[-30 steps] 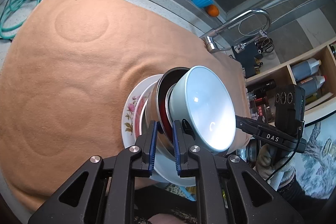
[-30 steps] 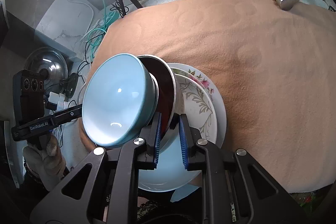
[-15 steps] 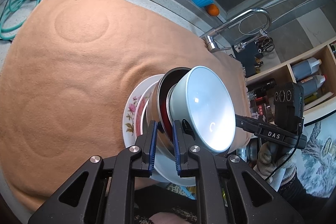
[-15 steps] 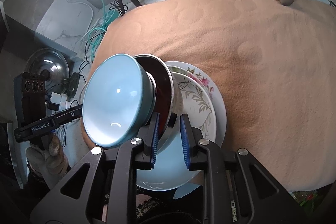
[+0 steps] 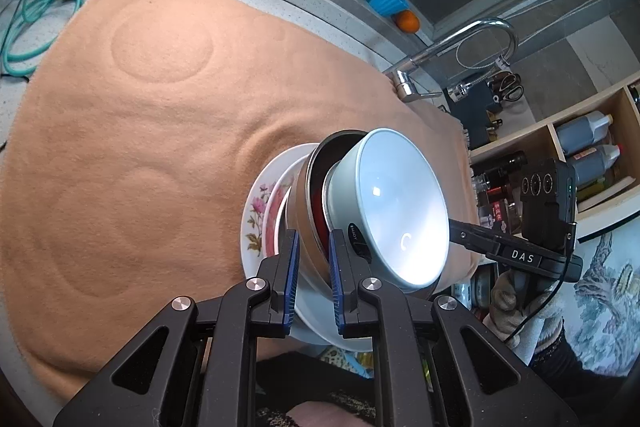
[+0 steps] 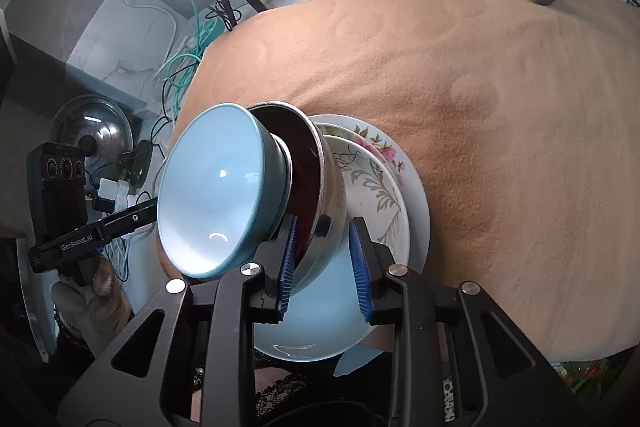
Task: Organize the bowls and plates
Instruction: 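Lower the nested bowls onto the center of the plate stack, then open the right tool and withdraw it from the bowl stack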
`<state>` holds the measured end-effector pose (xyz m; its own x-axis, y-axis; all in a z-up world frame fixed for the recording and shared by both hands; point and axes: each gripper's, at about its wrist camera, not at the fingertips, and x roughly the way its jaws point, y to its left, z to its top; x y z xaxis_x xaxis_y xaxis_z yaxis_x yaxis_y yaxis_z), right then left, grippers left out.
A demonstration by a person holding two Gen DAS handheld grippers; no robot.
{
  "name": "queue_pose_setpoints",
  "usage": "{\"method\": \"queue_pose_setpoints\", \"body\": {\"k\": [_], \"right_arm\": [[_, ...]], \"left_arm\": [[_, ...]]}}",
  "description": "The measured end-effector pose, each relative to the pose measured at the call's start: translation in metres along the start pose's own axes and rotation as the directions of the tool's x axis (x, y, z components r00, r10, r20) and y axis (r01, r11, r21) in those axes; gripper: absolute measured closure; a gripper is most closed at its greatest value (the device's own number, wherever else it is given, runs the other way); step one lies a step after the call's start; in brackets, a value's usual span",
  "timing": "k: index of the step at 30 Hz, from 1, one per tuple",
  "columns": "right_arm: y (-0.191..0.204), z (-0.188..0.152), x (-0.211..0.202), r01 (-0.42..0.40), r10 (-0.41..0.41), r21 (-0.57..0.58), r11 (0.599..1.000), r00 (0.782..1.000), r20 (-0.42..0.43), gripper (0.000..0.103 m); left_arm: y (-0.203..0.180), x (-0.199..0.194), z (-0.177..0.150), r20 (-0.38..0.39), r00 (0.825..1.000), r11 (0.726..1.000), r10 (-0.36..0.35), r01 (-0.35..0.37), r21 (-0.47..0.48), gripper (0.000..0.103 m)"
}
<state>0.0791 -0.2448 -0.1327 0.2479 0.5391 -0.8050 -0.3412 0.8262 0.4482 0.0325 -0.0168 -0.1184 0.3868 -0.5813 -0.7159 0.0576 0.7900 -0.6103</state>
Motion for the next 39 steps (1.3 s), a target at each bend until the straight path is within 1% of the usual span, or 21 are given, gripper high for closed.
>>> {"method": "queue_pose_setpoints", "body": {"k": [9,14,17,22,25,26,28,29,30,31,32,34,37,39], "right_arm": [[0.0,-0.005,-0.004,-0.004,0.004,0.008,1.0,1.0,0.017,0.076],[-0.002,-0.007,-0.011,-0.006,0.006,0.017,1.0,0.999,0.033,0.076],[-0.004,-0.008,-0.016,-0.017,0.015,0.025,1.0,0.999,0.047,0.072],[0.001,-0.009,-0.021,-0.015,0.014,0.009,1.0,0.998,0.065,0.072],[0.005,-0.012,-0.029,0.006,-0.005,-0.009,1.0,0.996,0.087,0.071],[0.007,-0.014,-0.031,0.013,-0.012,-0.015,1.0,0.995,0.094,0.071],[0.011,-0.018,-0.038,0.039,-0.035,-0.034,0.999,0.992,0.123,0.071],[0.014,-0.021,-0.042,0.054,-0.047,-0.047,0.997,0.989,0.14,0.071],[0.017,-0.024,-0.046,0.068,-0.058,-0.06,0.996,0.986,0.158,0.071],[0.019,-0.027,-0.05,0.075,-0.063,-0.067,0.995,0.983,0.172,0.069],[0.021,-0.03,-0.053,0.081,-0.067,-0.071,0.994,0.98,0.186,0.063],[0.024,-0.036,-0.061,0.1,-0.081,-0.08,0.992,0.973,0.215,0.061],[0.031,-0.045,-0.073,0.149,-0.118,-0.1,0.984,0.958,0.262,0.061],[0.037,-0.05,-0.08,0.177,-0.139,-0.109,0.978,0.947,0.291,0.059]], "left_arm": [[0.001,-0.006,0.002,0.013,1.0,1.0,0.007,-0.007,-0.001,0.091],[-0.005,-0.013,0.001,0.033,0.999,1.0,0.011,-0.012,0.017,0.091],[-0.006,-0.015,0.003,0.043,0.999,1.0,0.009,-0.01,0.019,0.091],[-0.012,-0.019,0.002,0.056,0.998,0.999,0.019,-0.022,0.041,0.091],[-0.017,-0.023,0.0,0.077,0.997,0.998,0.02,-0.024,0.057,0.091],[-0.018,-0.025,-0.002,0.088,0.996,0.997,0.032,-0.037,0.06,0.091],[-0.023,-0.03,-0.008,0.121,0.991,0.995,0.055,-0.065,0.079,0.089],[-0.027,-0.033,-0.012,0.138,0.988,0.992,0.072,-0.086,0.096,0.087],[-0.031,-0.035,-0.015,0.157,0.983,0.986,0.094,-0.113,0.119,0.087],[-0.035,-0.036,-0.019,0.171,0.979,0.981,0.112,-0.137,0.137,0.087],[-0.04,-0.038,-0.022,0.181,0.976,0.977,0.124,-0.152,0.152,0.087],[-0.045,-0.042,-0.026,0.196,0.972,0.972,0.132,-0.166,0.167,0.087],[-0.055,-0.049,-0.033,0.223,0.964,0.964,0.141,-0.186,0.191,0.087],[-0.059,-0.051,-0.035,0.233,0.962,0.96,0.143,-0.192,0.203,0.083]]}}
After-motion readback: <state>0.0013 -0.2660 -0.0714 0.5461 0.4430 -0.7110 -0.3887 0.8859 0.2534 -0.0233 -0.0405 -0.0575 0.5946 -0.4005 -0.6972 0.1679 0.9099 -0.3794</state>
